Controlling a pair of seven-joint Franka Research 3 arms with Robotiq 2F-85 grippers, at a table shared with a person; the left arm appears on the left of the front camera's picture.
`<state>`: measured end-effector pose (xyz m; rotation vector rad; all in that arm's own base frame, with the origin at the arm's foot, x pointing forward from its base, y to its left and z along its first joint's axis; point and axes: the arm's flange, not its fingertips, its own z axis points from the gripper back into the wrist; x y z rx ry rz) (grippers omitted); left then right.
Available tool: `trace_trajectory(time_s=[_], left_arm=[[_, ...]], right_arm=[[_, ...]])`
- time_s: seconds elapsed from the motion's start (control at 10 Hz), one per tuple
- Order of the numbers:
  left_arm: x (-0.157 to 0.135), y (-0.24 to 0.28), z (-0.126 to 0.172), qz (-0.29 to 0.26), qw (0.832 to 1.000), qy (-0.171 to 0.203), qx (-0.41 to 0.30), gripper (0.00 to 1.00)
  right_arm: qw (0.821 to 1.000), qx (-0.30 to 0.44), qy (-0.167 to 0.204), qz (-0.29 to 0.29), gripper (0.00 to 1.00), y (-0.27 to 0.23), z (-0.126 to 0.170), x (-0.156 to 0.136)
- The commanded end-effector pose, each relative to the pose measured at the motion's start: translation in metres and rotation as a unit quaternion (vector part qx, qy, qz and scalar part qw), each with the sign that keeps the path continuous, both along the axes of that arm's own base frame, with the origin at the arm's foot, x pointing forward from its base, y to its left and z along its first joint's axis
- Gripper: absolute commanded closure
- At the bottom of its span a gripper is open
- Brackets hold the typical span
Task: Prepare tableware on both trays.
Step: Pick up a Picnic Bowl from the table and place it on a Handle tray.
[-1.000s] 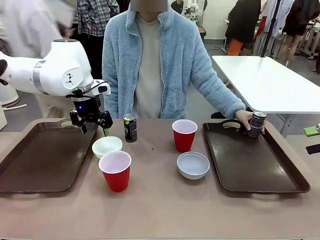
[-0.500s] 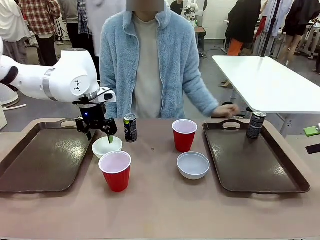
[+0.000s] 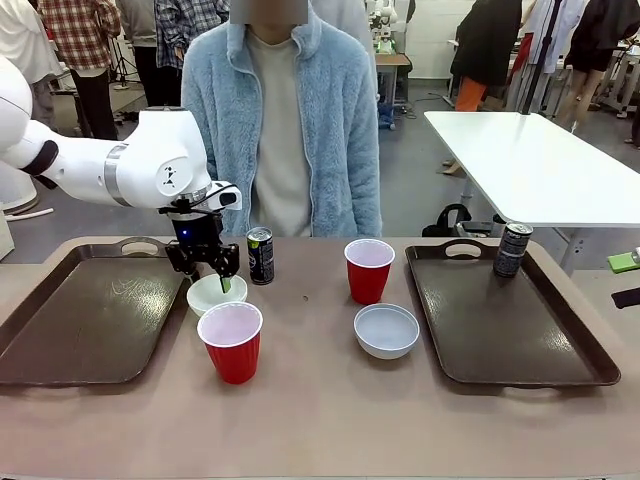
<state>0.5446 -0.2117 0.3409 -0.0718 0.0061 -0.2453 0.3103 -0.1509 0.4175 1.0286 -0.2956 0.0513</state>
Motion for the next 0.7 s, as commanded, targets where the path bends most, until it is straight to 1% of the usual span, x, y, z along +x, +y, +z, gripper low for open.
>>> trace_trajectory(time_s=[0.0, 0.1, 0.2, 0.3, 0.6], left_arm=[[0.004, -0.001, 0.002, 0.008, 1.0, 0.008, 0.001, 1.0], [0.005, 0.0, 0.002, 0.008, 1.0, 0.008, 0.003, 1.0], [0.005, 0.0, 0.003, 0.009, 1.0, 0.008, 0.006, 0.89], [0.005, 0.002, 0.002, 0.007, 1.0, 0.01, 0.012, 0.99], [0.004, 0.013, 0.003, 0.005, 0.999, 0.007, 0.033, 1.0]], right_arm=[[1.0, 0.008, -0.005, 0.001, 0.0, 0.0, 0.0, 0.0], [1.0, 0.008, -0.005, 0.001, 0.0, 0.0, 0.0, 0.0], [1.0, 0.008, -0.005, 0.001, 0.0, 0.0, 0.0, 0.0], [1.0, 0.008, -0.005, 0.001, 0.0, 0.0, 0.0, 0.0], [1.0, 0.008, -0.005, 0.001, 0.0, 0.0, 0.0, 0.0]])
